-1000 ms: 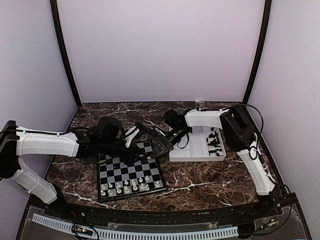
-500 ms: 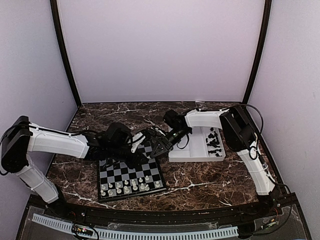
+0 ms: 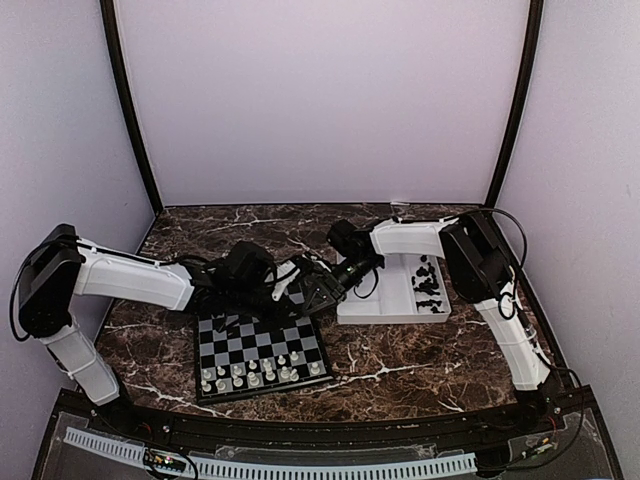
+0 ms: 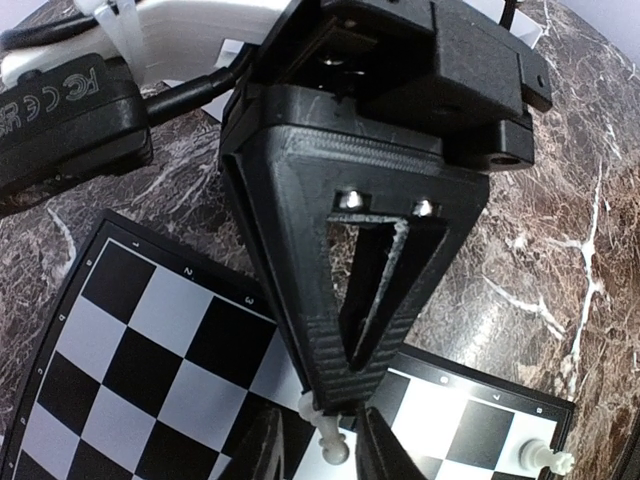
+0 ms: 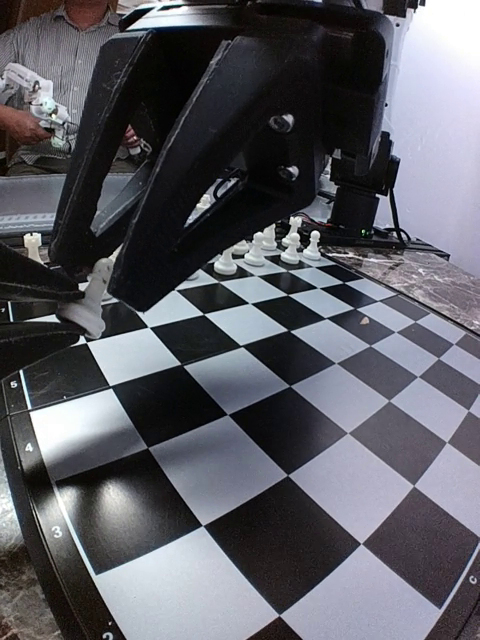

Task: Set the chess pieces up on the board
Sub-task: Pass from the right arm to the left

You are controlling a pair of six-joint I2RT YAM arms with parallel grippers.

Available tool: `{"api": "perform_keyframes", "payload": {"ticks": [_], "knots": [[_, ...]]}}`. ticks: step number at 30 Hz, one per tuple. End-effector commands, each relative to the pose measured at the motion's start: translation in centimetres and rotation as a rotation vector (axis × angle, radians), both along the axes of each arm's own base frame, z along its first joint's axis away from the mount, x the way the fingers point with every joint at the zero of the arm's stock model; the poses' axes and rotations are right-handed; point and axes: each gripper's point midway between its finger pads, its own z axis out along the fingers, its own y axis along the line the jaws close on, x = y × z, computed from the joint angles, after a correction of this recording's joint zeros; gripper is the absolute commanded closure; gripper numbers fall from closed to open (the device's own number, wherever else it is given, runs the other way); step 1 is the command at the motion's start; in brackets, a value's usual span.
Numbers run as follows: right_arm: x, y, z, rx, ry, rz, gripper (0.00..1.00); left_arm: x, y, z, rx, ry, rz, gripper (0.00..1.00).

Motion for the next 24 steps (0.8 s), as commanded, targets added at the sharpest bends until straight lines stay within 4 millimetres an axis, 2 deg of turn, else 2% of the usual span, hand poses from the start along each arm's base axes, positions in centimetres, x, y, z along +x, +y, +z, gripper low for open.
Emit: {"api": "perform_keyframes", "payload": {"ticks": [1, 7, 16, 20, 24], "knots": [[-0.8, -0.2, -0.5, -0.015, 0.023, 0.010, 0.91, 0.1, -0.5, 0.4, 0.004, -0.009, -0.015, 0.74], [-0.9, -0.2, -0.7, -0.016, 0.032, 0.011, 0.91, 0.0, -0.5, 0.0, 0.012, 0.010, -0.012, 0.77], [-0.8, -0.3, -0.2, -0.011, 0.009, 0.016, 0.91, 0.1, -0.4, -0.1, 0.017, 0.017, -0.005, 0.92], [-0.4, -0.8, 1.1, -0.029, -0.104, 0.021, 0.76, -0.2, -0.5, 1.8, 0.016, 0.027, -0.019, 0.96], [0.8, -2.2, 2.8, -0.078, -0.275, 0.019, 0.68, -1.2, -0.4, 4.0, 0.017, 0.054, -0.054, 0.97]]}}
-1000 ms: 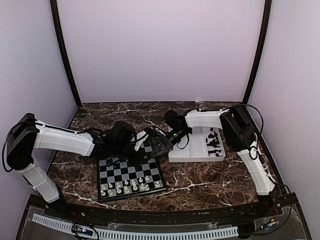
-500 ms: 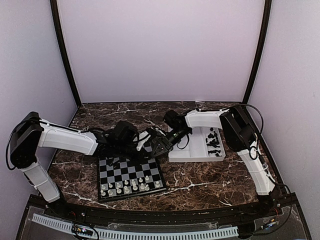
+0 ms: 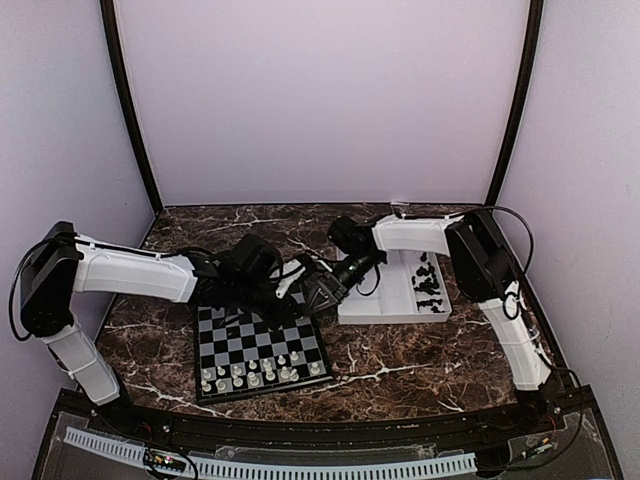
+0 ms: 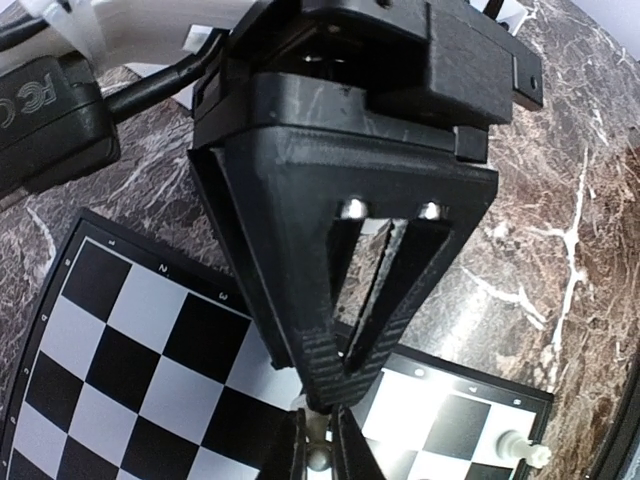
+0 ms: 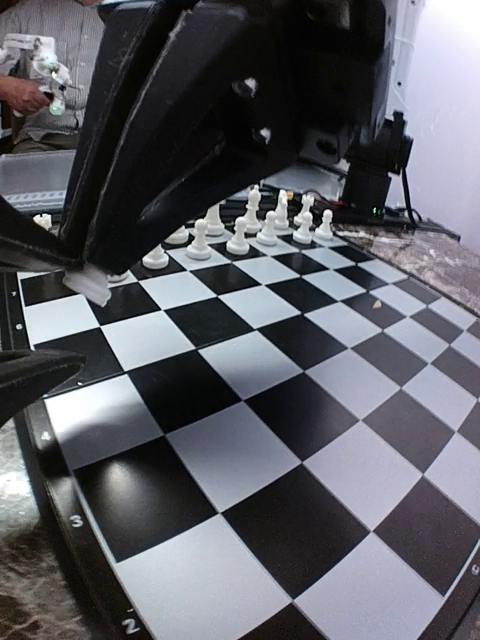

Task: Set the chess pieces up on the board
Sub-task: Pass from the right arm to the left, then place the pawn at h2.

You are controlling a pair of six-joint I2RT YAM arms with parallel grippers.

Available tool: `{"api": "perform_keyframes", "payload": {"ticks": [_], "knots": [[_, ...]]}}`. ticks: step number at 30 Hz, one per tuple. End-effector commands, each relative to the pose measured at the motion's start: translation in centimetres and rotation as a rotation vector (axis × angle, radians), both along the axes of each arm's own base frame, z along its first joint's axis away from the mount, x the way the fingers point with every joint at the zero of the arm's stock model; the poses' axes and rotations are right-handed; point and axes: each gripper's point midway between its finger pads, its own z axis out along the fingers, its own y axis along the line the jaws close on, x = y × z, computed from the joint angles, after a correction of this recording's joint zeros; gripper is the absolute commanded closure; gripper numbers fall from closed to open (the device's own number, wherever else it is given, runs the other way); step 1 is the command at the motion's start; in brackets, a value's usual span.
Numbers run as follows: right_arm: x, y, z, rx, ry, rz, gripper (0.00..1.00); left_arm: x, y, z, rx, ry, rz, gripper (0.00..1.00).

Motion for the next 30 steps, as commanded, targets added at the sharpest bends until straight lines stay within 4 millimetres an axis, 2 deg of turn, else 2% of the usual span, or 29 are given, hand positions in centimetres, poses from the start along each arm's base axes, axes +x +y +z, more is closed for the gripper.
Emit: {"api": "perform_keyframes", "payload": {"ticks": [1, 4, 5, 9, 10, 11, 12, 15, 16, 17, 21, 23, 30], "knots": [[1.2, -2.1, 3.3, -0.057, -0.232, 0.004, 0.66, -1.1, -0.1, 4.3, -0.022, 0.009, -0.042, 0.97], [2.9, -4.6, 4.3, -0.101, -0.338, -0.032, 0.62, -2.0, 0.0, 5.3, -0.001, 0.053, -0.074, 0.98], [3.5, -5.6, 4.5, -0.116, -0.370, -0.046, 0.61, -2.5, 0.3, 4.9, 0.029, 0.076, -0.090, 0.97], [5.5, -10.0, 5.9, -0.184, -0.519, -0.090, 0.58, -4.3, -1.0, 5.9, 0.057, 0.116, -0.212, 0.97], [5.8, -11.1, 5.9, -0.207, -0.541, -0.100, 0.58, -4.9, -1.4, 5.3, 0.078, 0.129, -0.239, 0.97], [6.2, -12.1, 5.8, -0.230, -0.562, -0.114, 0.57, -5.1, -1.6, 5.5, 0.097, 0.123, -0.259, 0.97], [6.5, -13.0, 5.8, -0.247, -0.582, -0.133, 0.57, -5.5, -2.0, 4.7, 0.125, 0.135, -0.279, 0.97], [6.8, -14.9, 5.5, -0.278, -0.630, -0.177, 0.55, -6.5, -3.1, 4.0, 0.181, 0.149, -0.331, 0.97], [6.8, -15.4, 5.2, -0.299, -0.646, -0.180, 0.55, -6.7, -3.1, 3.0, 0.211, 0.170, -0.341, 0.97], [6.8, -15.7, 5.2, -0.307, -0.659, -0.183, 0.55, -7.0, -3.7, 3.0, 0.222, 0.160, -0.359, 0.97], [7.0, -16.0, 5.4, -0.313, -0.677, -0.189, 0.54, -7.8, -4.0, 1.0, 0.319, 0.173, -0.398, 0.98], [7.0, -15.9, 5.2, -0.315, -0.673, -0.187, 0.54, -8.0, -3.8, -0.2, 0.363, 0.183, -0.406, 0.98], [7.0, -15.6, 5.0, -0.308, -0.651, -0.178, 0.54, -8.2, -3.0, -1.6, 0.416, 0.212, -0.388, 0.98]]}}
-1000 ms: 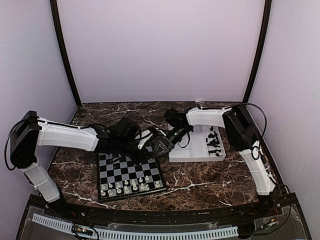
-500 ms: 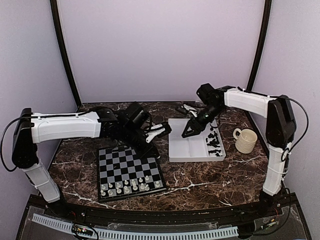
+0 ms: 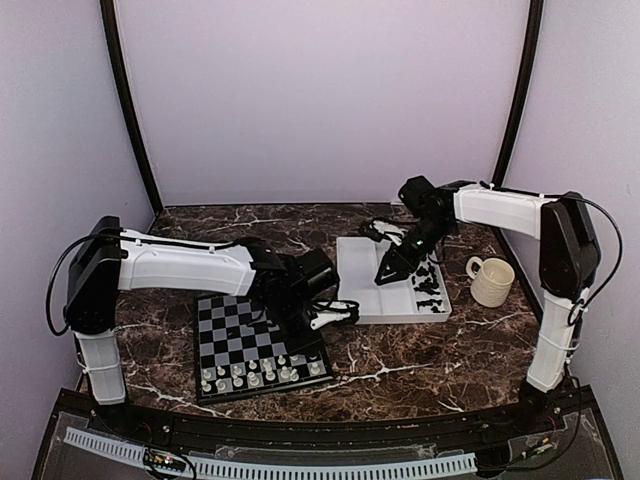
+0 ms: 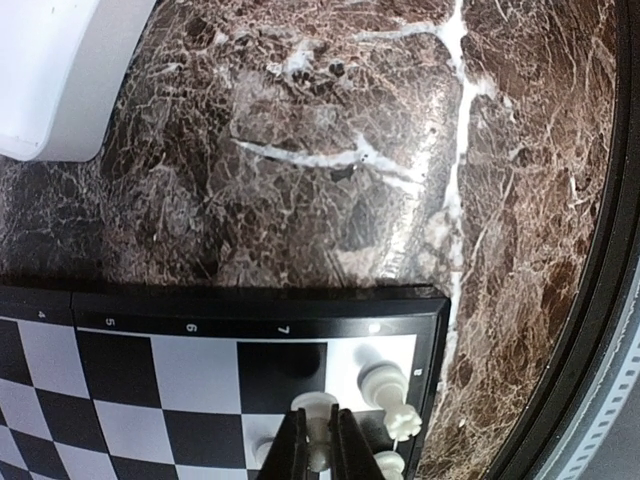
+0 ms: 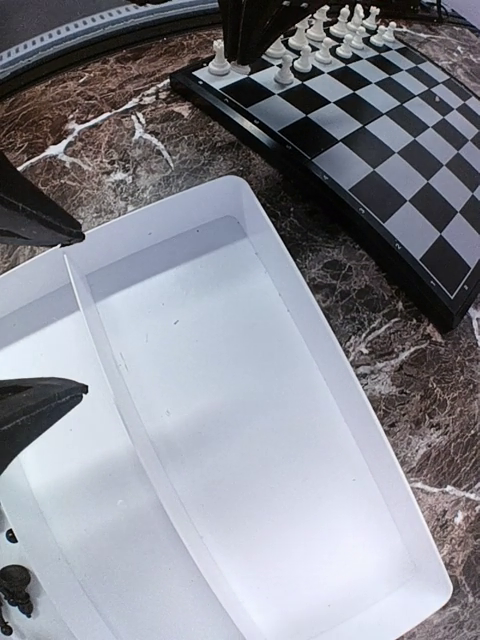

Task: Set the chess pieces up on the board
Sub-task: Place the pawn at h2.

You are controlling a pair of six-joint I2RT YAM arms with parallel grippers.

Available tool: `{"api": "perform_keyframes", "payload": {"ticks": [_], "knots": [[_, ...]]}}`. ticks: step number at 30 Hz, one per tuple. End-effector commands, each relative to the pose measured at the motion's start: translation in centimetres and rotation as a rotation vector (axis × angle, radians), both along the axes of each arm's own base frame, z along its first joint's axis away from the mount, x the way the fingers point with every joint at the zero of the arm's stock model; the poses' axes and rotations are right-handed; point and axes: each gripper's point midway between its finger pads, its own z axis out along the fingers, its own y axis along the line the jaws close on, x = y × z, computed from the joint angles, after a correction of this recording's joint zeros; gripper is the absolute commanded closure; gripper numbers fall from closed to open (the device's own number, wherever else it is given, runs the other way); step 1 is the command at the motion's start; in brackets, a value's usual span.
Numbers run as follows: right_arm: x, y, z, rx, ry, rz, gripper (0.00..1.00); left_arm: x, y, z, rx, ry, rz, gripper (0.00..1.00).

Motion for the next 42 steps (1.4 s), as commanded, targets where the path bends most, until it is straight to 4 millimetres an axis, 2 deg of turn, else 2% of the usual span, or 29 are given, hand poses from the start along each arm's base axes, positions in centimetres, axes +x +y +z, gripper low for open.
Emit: {"api": "perform_keyframes", "payload": {"ticks": [1, 13, 23, 32, 38, 42], "knots": [[0.5, 0.6, 0.9, 0.020, -0.035, 0.017, 0.54, 0.0, 0.7, 0.2, 0.041, -0.004, -0.006, 0.98], [0.3, 0.5, 0.7, 0.015, -0.029, 0.018, 0.53, 0.6, 0.3, -1.2, 0.057, -0.014, 0.011, 0.96], [0.3, 0.6, 0.6, 0.016, -0.023, 0.019, 0.52, 1.0, 0.0, -1.3, 0.045, -0.029, 0.023, 0.93], [0.3, 0.6, 0.6, 0.013, -0.022, 0.018, 0.51, 0.9, 0.3, -1.4, 0.060, -0.025, 0.030, 0.80], [0.3, 0.6, 0.8, 0.015, -0.022, 0.020, 0.51, 1.2, -0.1, -0.7, 0.037, -0.037, 0.036, 0.79], [1.2, -0.3, 1.2, -0.019, -0.067, 0.001, 0.51, 2.0, -0.7, 1.5, -0.010, -0.091, 0.047, 0.77]]}}
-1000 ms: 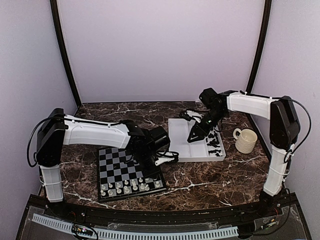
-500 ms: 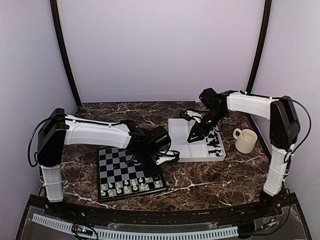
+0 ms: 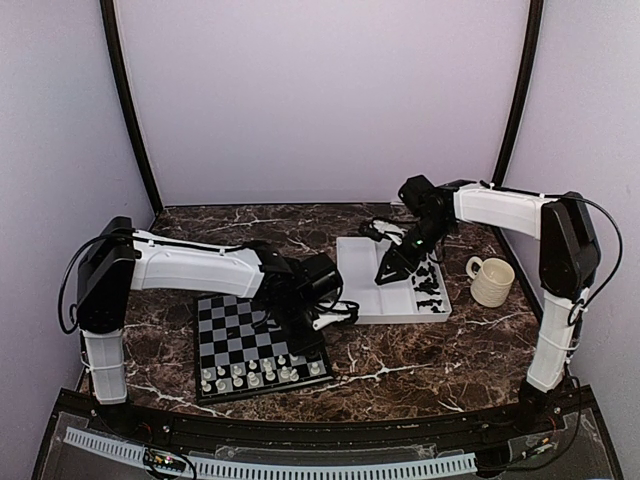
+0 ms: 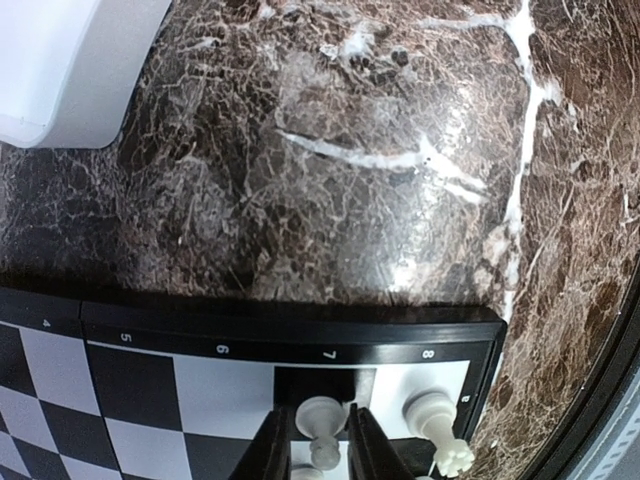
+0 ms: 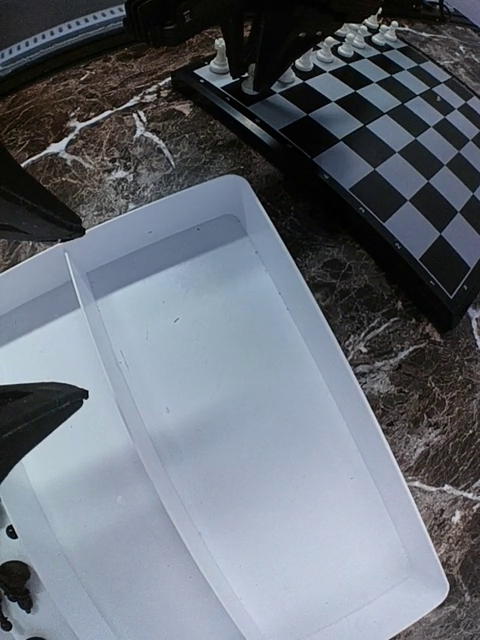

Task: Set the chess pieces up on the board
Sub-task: Place the pawn at h2, then move the storage box to the center of the board.

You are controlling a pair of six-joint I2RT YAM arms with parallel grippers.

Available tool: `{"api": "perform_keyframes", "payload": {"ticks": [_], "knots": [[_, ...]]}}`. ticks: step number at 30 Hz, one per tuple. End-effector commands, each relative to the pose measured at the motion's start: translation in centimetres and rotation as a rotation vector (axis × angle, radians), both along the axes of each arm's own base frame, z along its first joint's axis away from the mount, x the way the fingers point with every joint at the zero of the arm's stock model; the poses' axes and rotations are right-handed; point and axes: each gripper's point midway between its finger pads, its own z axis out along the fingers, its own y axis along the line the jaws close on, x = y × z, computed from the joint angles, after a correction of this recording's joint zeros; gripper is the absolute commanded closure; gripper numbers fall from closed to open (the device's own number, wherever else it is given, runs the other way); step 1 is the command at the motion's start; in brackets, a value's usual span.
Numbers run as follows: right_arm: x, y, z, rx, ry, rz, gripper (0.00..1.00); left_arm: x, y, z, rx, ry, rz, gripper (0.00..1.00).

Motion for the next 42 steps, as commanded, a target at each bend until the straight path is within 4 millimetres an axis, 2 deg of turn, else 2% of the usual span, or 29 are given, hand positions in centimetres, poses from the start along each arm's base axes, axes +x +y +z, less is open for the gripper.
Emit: {"api": "perform_keyframes", "payload": {"ticks": [1, 4, 6, 10, 15, 20, 24, 30, 32, 34, 36, 38, 40, 42], "knots": [[1.6, -0.7, 1.4, -0.024, -0.078, -0.016, 0.51, 1.2, -1.0, 4.1, -0.080, -0.086, 0.013, 0.76], [3.2, -2.3, 2.5, -0.037, -0.123, -0.058, 0.51, 2.5, -1.5, 7.3, -0.148, -0.181, 0.022, 0.70], [3.7, -3.4, 2.3, -0.069, -0.137, -0.061, 0.51, 3.0, -1.9, 9.1, -0.206, -0.229, 0.020, 0.67], [2.6, -4.7, -0.5, -0.152, -0.084, -0.005, 0.54, 4.6, -2.5, 12.3, -0.312, -0.332, 0.045, 0.64], [1.0, -5.5, -4.6, -0.237, -0.029, 0.072, 0.61, 7.3, -2.7, 15.2, -0.422, -0.400, 0.145, 0.62], [-1.1, -5.0, -7.1, -0.314, -0.021, 0.175, 0.61, 9.0, -2.1, 16.2, -0.503, -0.394, 0.229, 0.61], [-3.5, -4.2, -8.6, -0.352, -0.018, 0.278, 0.57, 9.7, -1.4, 15.8, -0.512, -0.389, 0.263, 0.61], [-4.9, -0.7, -8.8, -0.275, 0.049, 0.301, 0.55, 10.0, -0.5, 15.6, -0.516, -0.388, 0.297, 0.61], [-4.3, 0.2, -8.8, -0.261, 0.031, 0.281, 0.54, 10.1, 0.1, 15.6, -0.516, -0.396, 0.316, 0.61], [-2.2, 0.9, -8.9, -0.265, 0.014, 0.170, 0.54, 10.1, 0.6, 15.7, -0.518, -0.407, 0.333, 0.61], [0.2, 0.7, -8.8, -0.270, -0.019, 0.061, 0.54, 10.1, 1.2, 16.0, -0.524, -0.413, 0.356, 0.61], [2.2, -0.6, -8.5, -0.277, -0.042, -0.015, 0.53, 10.0, 1.6, 16.3, -0.534, -0.414, 0.379, 0.61], [2.9, -1.4, -7.6, -0.263, -0.049, -0.040, 0.53, 9.8, 2.1, 16.6, -0.546, -0.417, 0.391, 0.61], [2.4, -1.1, -5.6, -0.200, -0.035, -0.016, 0.53, 9.7, 2.4, 17.1, -0.560, -0.425, 0.397, 0.61]]}}
